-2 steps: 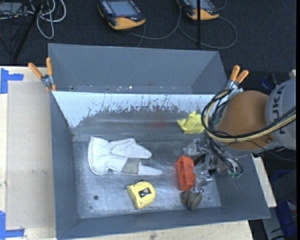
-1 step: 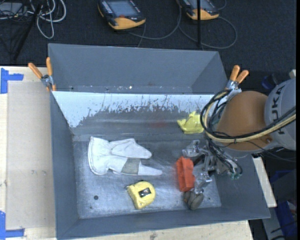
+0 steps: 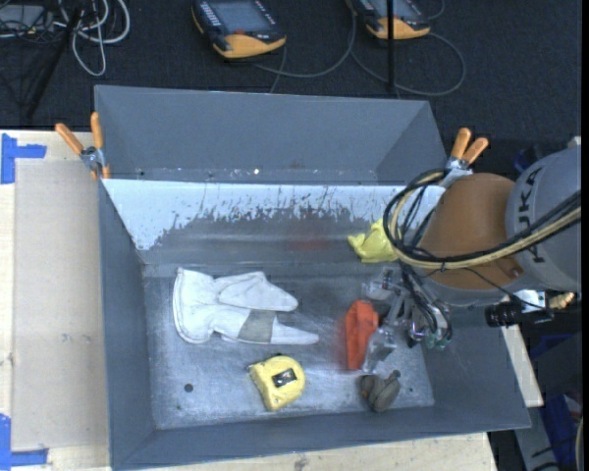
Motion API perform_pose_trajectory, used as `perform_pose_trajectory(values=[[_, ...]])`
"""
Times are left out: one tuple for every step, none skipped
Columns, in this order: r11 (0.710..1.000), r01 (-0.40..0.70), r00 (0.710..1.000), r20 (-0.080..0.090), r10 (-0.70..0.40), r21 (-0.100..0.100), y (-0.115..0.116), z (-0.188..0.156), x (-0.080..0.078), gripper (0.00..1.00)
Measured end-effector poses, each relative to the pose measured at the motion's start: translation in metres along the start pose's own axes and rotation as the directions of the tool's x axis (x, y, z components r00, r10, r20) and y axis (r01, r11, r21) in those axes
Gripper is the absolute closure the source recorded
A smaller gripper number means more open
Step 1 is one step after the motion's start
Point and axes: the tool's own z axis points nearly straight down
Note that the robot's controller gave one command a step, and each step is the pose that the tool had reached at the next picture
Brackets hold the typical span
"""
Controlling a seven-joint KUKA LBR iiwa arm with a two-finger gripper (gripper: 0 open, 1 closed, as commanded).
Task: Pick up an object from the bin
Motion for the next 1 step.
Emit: perform_pose_trajectory(values=[[1.000, 0.020, 1.000, -0.021, -0.020, 0.004, -0.0011, 0.0114, 0.0076, 1.00]])
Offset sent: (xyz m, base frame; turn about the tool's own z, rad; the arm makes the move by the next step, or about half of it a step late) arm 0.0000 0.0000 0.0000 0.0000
